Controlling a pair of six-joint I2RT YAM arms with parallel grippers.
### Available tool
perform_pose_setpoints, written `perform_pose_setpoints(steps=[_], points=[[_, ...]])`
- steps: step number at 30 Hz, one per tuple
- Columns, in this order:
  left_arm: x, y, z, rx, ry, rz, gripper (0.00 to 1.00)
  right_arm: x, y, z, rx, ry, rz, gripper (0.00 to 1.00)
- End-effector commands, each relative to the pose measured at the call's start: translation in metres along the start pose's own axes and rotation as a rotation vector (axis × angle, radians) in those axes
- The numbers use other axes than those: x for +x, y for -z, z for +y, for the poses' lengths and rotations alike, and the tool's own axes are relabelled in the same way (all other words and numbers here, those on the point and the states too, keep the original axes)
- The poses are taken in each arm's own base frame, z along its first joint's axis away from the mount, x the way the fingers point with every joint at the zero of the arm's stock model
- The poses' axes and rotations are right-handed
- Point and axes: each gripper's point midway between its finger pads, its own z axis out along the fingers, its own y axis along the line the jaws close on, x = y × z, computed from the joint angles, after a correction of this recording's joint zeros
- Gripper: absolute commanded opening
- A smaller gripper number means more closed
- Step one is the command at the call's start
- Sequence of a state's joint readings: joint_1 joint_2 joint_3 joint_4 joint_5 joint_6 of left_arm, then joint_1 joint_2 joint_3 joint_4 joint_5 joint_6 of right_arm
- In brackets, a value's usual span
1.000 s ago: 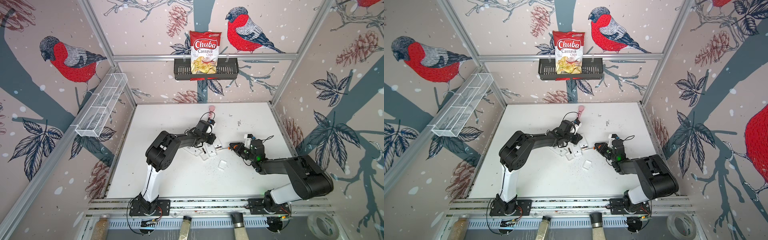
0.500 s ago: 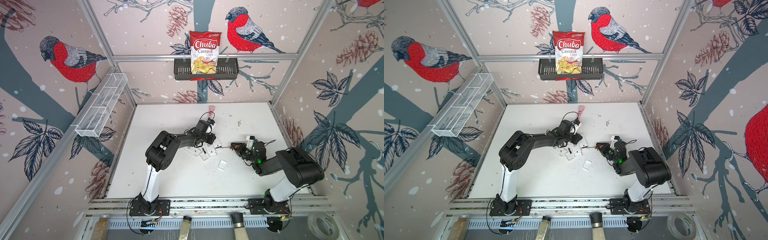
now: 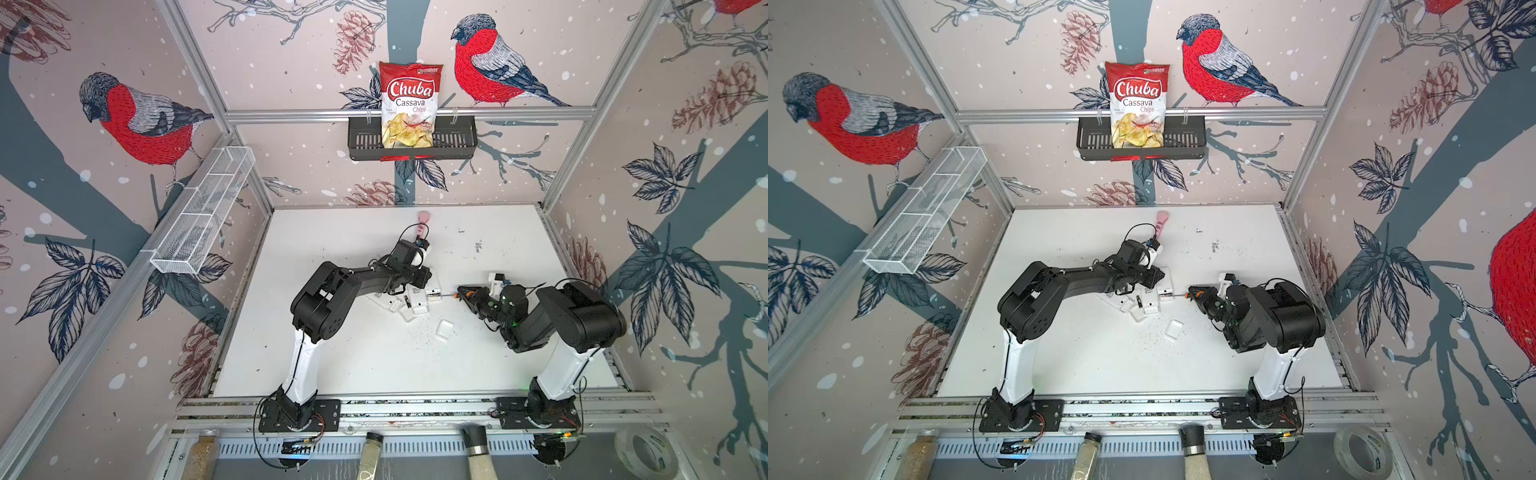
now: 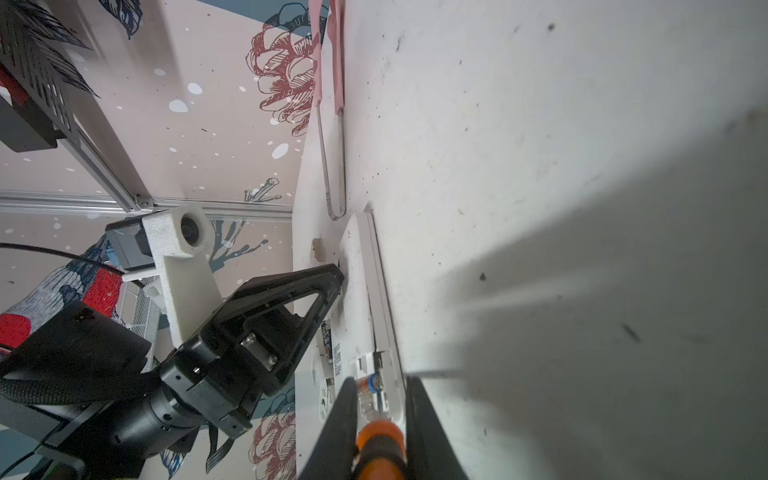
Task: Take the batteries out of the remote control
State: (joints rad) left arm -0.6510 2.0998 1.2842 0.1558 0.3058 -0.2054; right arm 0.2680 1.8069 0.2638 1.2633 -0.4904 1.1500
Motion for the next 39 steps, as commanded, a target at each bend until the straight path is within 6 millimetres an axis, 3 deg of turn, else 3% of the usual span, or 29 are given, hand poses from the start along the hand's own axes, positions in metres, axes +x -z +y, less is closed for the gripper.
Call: perform_pose_setpoints(steps=[1, 17, 22, 27, 34, 39], points=[[0.029, 0.000, 0.010, -0.042, 0.032, 0.106, 0.18, -0.011, -0.002, 0.022, -0.072, 0.039, -0.041, 0.00], [0.025, 0.003, 0.015, -0.048, 0.035, 0.102, 0.18, -0.014, -0.008, 0.037, -0.050, 0.116, -0.040, 0.00], [0.013, 0.011, 0.019, -0.060, 0.043, 0.068, 0.18, -0.019, -0.005, 0.040, -0.011, 0.150, -0.049, 0.00], [-0.013, 0.027, 0.017, -0.069, 0.044, -0.001, 0.19, -0.027, -0.001, 0.046, 0.061, 0.221, -0.047, 0.00], [-0.041, 0.046, 0.007, -0.081, 0.021, -0.066, 0.21, -0.065, 0.031, 0.045, 0.161, 0.243, -0.119, 0.00], [-0.043, 0.048, 0.000, -0.087, 0.006, -0.071, 0.22, -0.114, 0.070, 0.027, 0.300, 0.224, -0.245, 0.00]])
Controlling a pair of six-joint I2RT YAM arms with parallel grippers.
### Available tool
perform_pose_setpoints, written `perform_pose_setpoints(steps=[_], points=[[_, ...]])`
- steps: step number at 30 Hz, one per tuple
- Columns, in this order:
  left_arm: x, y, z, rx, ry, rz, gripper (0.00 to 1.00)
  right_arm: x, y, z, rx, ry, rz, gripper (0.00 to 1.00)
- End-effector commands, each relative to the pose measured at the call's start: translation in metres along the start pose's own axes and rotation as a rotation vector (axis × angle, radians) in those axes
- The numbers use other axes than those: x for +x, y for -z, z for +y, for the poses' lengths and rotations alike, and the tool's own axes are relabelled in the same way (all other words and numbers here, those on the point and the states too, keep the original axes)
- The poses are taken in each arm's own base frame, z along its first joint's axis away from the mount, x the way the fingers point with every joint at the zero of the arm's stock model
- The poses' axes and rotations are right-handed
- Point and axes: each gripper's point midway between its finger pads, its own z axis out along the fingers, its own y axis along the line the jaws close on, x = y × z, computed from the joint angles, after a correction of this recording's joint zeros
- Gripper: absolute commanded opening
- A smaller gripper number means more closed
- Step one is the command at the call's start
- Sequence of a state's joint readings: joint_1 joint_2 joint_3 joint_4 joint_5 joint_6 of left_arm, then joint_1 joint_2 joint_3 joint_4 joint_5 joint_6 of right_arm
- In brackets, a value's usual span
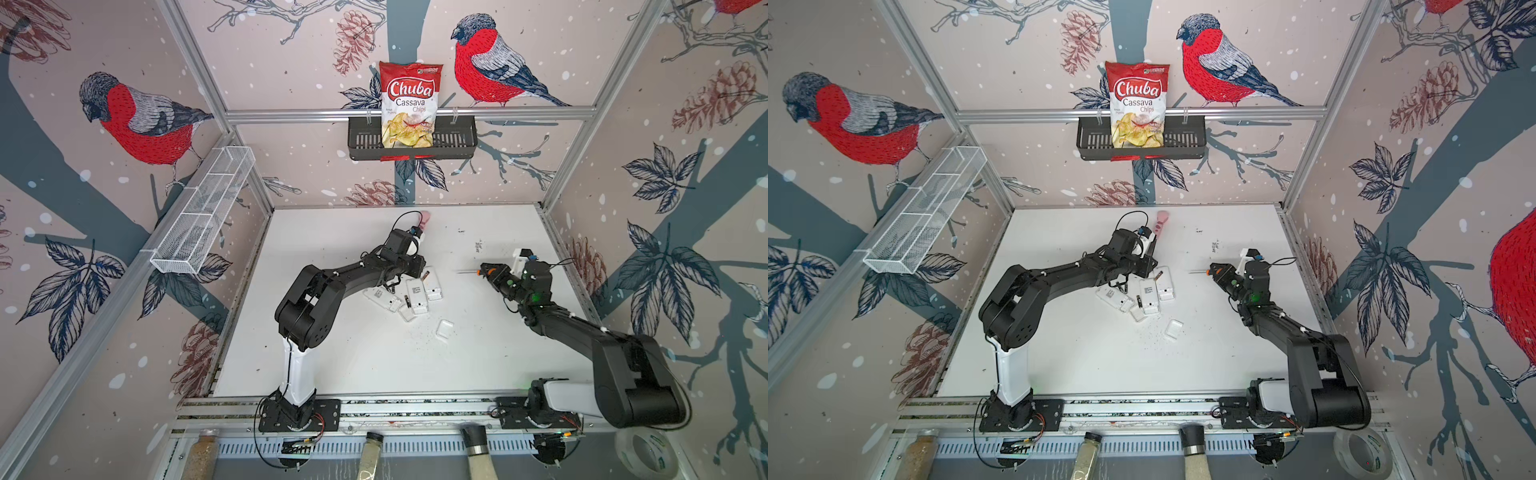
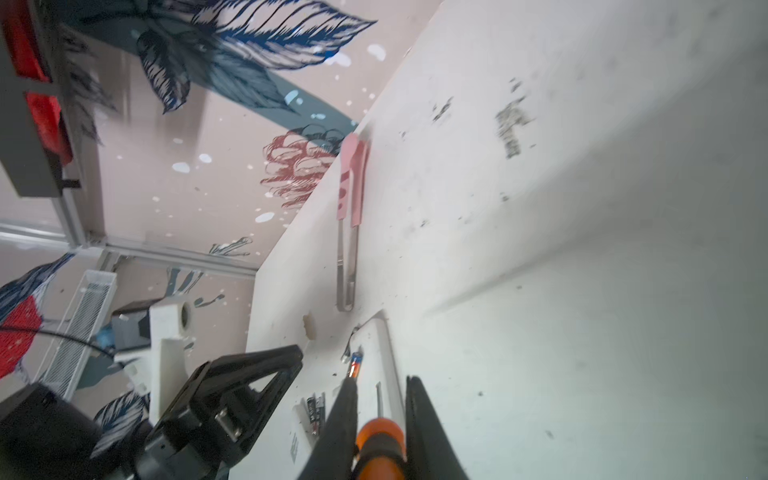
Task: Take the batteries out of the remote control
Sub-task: 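Set the screwdriver down on the table with the right gripper and open it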
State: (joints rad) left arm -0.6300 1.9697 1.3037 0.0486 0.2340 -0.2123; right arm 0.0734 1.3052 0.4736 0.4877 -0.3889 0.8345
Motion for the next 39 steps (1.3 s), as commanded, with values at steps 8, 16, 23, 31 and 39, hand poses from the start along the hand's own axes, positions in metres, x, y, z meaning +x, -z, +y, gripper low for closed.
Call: perform_pose_setpoints(steps=[8, 16, 23, 31, 39], points=[[-0.012, 0.012, -0.017, -0.010, -0.028, -0.050, 0.31, -0.070, 0.048, -0.057, 0.149, -0.041, -0.113, 0.03], [-0.025, 0.038, -0.013, -0.061, -0.023, -0.134, 0.68, -0.027, -0.006, -0.026, 0.060, 0.068, 0.121, 0.17], [-0.025, 0.068, -0.003, -0.135, 0.012, -0.216, 0.81, 0.036, -0.061, -0.009, 0.069, 0.168, 0.354, 0.28], [-0.020, 0.094, 0.001, -0.165, 0.010, -0.281, 0.96, 0.081, -0.080, -0.013, 0.064, 0.197, 0.460, 0.45], [-0.017, 0.108, 0.009, -0.219, 0.038, -0.275, 0.96, 0.072, -0.077, -0.024, 0.151, 0.234, 0.426, 0.69]])
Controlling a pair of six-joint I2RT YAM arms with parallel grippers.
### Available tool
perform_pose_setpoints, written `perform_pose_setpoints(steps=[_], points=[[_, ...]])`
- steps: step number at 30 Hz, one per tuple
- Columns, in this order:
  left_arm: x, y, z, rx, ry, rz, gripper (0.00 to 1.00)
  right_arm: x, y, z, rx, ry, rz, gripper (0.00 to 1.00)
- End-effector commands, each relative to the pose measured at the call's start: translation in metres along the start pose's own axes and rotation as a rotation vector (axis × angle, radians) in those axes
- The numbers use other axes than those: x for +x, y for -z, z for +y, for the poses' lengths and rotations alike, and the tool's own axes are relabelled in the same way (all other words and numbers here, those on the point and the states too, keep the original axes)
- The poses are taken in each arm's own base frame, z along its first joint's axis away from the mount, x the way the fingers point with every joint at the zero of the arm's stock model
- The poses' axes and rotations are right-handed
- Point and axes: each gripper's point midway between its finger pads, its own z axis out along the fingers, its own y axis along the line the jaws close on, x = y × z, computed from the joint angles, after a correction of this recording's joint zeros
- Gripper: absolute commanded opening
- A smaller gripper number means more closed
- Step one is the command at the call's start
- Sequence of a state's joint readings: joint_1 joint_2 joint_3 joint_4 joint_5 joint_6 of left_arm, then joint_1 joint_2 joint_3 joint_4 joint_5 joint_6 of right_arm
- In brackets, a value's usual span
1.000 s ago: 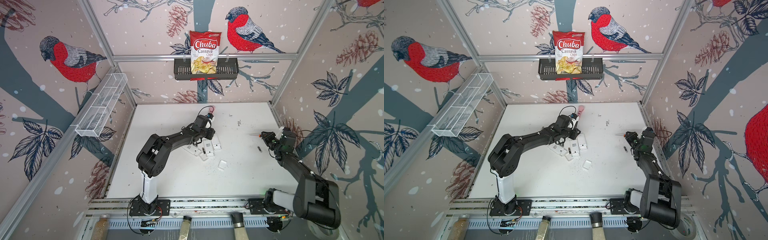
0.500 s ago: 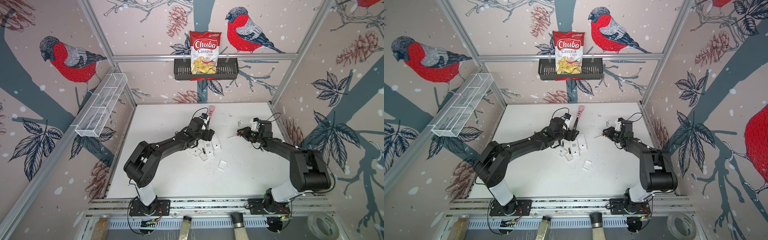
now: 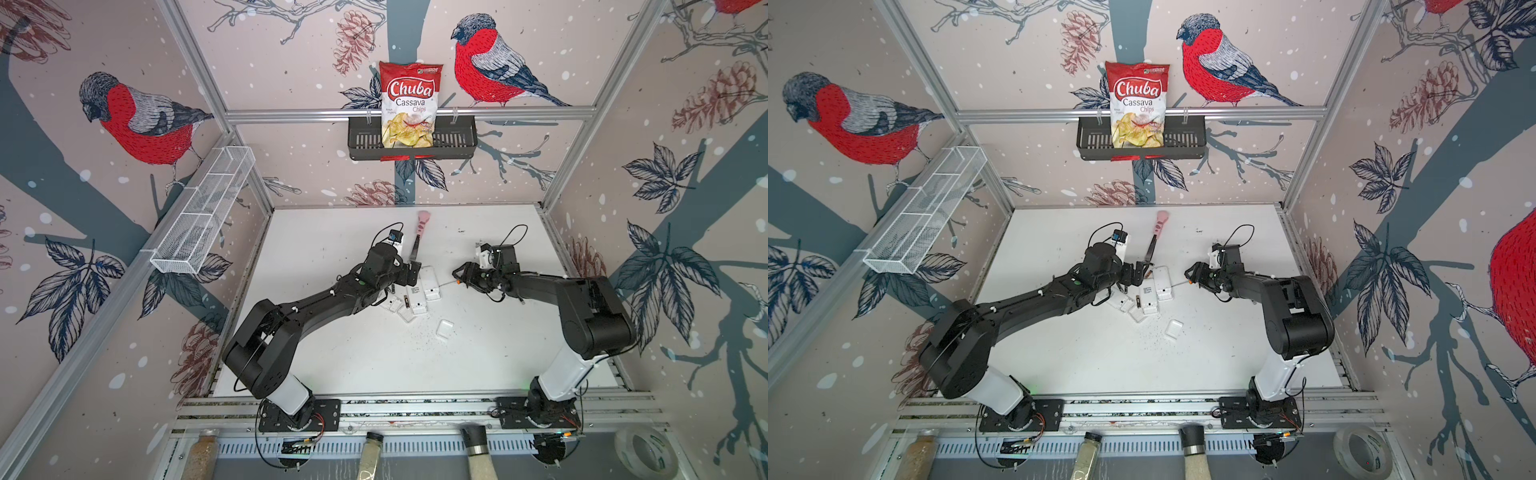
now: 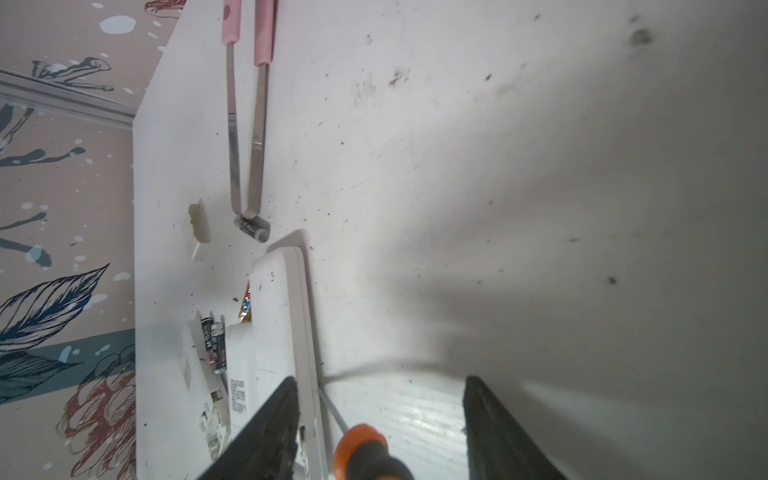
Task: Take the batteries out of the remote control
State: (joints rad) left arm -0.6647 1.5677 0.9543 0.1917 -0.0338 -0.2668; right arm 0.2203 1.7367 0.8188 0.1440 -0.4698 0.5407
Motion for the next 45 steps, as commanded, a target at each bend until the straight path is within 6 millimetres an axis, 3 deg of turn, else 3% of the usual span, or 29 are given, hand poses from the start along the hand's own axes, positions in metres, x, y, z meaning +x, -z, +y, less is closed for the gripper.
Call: perform_pose_setpoints(steps=[1, 7, 14, 18, 22, 28, 32, 35, 41, 45], points=[[-0.008, 0.007, 0.009, -0.054, 0.024, -0.026, 0.96, -0.009, 0.007, -0.005, 0.060, 0.038, -0.036, 0.71], [-0.011, 0.031, 0.033, -0.184, 0.061, -0.065, 0.96, -0.033, 0.036, -0.020, 0.245, 0.049, -0.142, 0.87], [-0.023, 0.072, 0.087, -0.406, 0.182, -0.170, 0.96, -0.064, 0.090, -0.018, 0.384, 0.079, -0.330, 1.00], [-0.029, 0.097, 0.117, -0.505, 0.238, -0.246, 0.96, -0.078, 0.122, -0.015, 0.422, 0.089, -0.452, 0.99], [-0.036, 0.122, 0.147, -0.573, 0.209, -0.372, 0.96, -0.095, 0.169, -0.022, 0.512, 0.116, -0.708, 0.99], [-0.029, 0.140, 0.206, -0.688, 0.157, -0.414, 0.96, -0.088, 0.216, -0.032, 0.564, 0.175, -1.011, 0.99], [-0.006, 0.133, 0.250, -0.742, 0.123, -0.323, 0.96, -0.071, 0.229, -0.040, 0.583, 0.265, -1.126, 0.99], [0.021, 0.132, 0.275, -0.780, 0.138, -0.289, 0.96, -0.065, 0.220, -0.055, 0.653, 0.303, -1.095, 0.99], [0.046, 0.122, 0.279, -0.755, 0.103, -0.330, 0.96, -0.056, 0.205, -0.077, 0.728, 0.343, -1.091, 0.99], [0.042, 0.142, 0.282, -0.825, 0.071, -0.407, 0.96, -0.053, 0.214, -0.073, 0.745, 0.381, -1.162, 0.99]])
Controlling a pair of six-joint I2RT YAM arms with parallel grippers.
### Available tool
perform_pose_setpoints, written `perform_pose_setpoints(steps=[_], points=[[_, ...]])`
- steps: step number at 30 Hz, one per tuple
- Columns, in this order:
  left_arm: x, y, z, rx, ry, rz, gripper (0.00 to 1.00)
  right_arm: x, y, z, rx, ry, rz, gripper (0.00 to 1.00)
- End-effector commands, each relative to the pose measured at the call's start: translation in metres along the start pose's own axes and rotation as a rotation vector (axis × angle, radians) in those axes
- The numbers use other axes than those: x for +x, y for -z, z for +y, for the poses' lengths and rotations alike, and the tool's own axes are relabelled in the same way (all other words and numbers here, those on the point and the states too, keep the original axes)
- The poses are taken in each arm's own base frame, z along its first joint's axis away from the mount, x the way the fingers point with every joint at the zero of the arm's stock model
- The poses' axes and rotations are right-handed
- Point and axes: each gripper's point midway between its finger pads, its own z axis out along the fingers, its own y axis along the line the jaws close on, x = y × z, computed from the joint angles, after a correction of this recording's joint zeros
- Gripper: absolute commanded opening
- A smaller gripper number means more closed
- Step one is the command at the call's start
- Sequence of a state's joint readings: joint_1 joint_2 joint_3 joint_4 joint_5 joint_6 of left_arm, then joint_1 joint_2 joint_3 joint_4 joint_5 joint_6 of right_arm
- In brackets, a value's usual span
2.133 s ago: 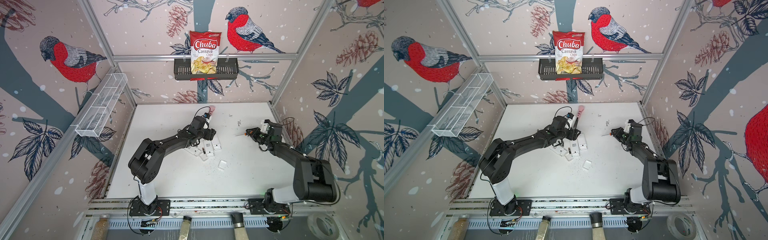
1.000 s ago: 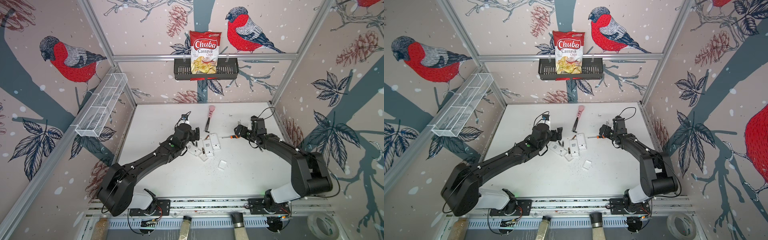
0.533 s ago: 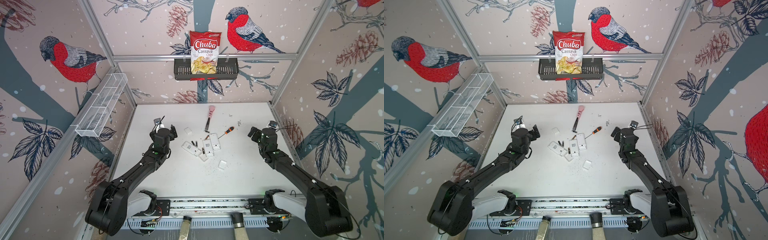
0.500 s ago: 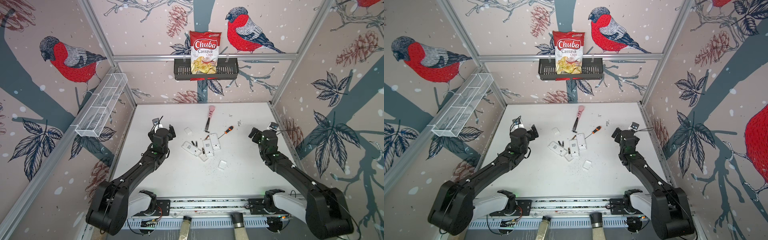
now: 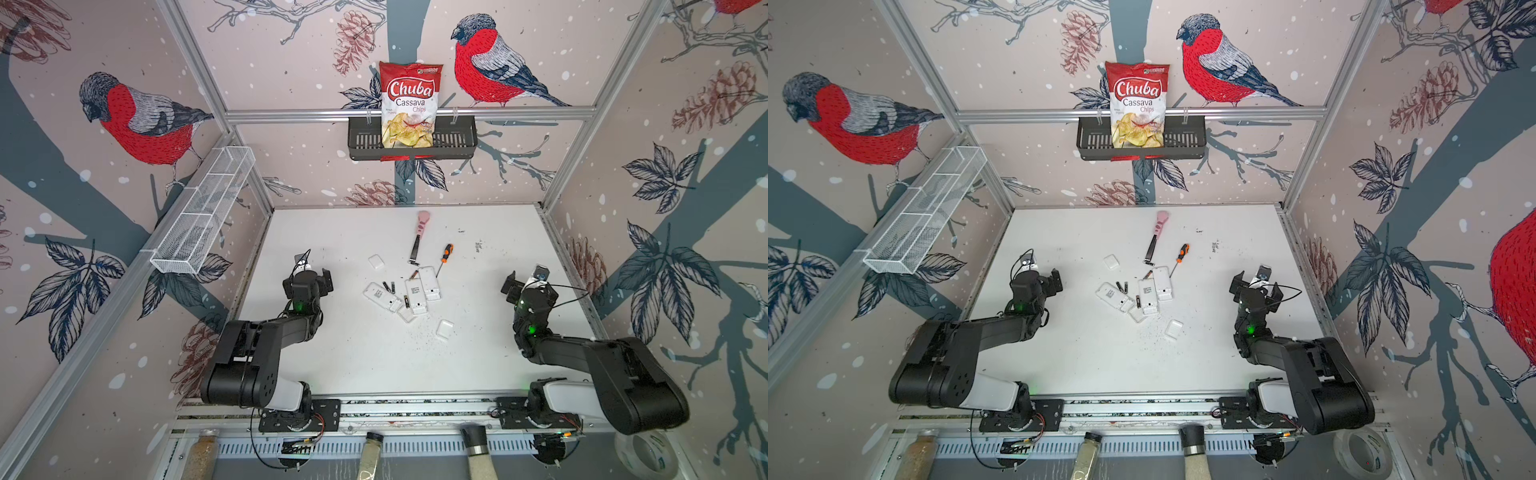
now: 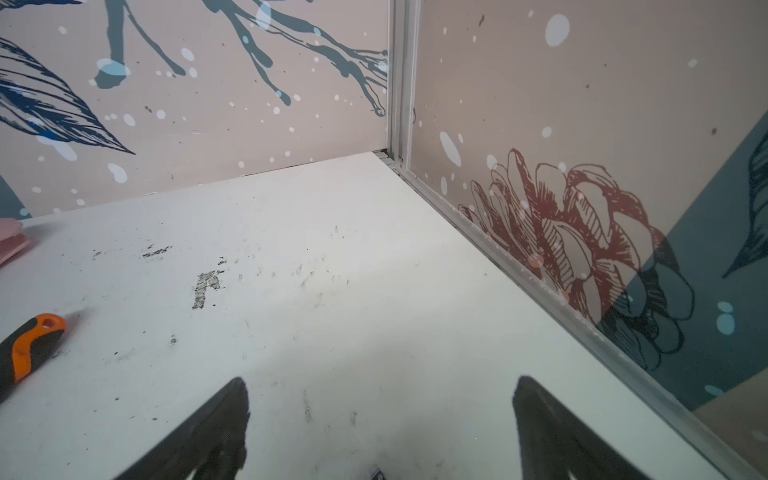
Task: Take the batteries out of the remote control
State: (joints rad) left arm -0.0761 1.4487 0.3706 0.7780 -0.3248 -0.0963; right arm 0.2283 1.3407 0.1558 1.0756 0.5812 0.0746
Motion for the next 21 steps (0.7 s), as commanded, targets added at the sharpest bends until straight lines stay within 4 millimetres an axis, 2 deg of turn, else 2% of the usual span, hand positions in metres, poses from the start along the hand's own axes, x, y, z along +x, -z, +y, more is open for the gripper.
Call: perform_pose_setpoints(steps=[1, 4, 6, 9, 11, 13, 15, 21], points=[[-0.040, 0.017, 0.011, -0.031, 0.044, -0.228, 0.96, -0.034, 0.010, -0.015, 0.042, -0.061, -0.194, 0.99], [-0.035, 0.025, 0.024, -0.045, 0.090, -0.294, 0.96, -0.035, 0.014, -0.018, 0.032, -0.073, -0.240, 0.99], [-0.031, 0.023, 0.015, 0.000, 0.063, -0.290, 0.96, -0.032, 0.011, -0.012, -0.006, -0.060, -0.216, 0.99], [-0.027, 0.028, -0.002, 0.090, 0.000, -0.312, 0.96, -0.019, -0.004, -0.007, -0.097, -0.078, -0.150, 0.99], [-0.027, 0.019, -0.001, 0.071, 0.000, -0.281, 0.96, -0.017, -0.021, 0.004, -0.110, -0.039, -0.126, 0.99], [-0.027, 0.018, -0.001, 0.070, 0.002, -0.278, 0.97, -0.005, -0.038, 0.006, -0.147, -0.058, 0.002, 0.99], [-0.027, 0.018, -0.001, 0.070, 0.003, -0.277, 0.97, -0.009, -0.034, 0.005, -0.168, -0.066, -0.047, 0.99], [-0.027, 0.019, -0.002, 0.073, 0.002, -0.280, 0.97, -0.008, -0.036, 0.005, -0.157, -0.061, -0.025, 0.99]])
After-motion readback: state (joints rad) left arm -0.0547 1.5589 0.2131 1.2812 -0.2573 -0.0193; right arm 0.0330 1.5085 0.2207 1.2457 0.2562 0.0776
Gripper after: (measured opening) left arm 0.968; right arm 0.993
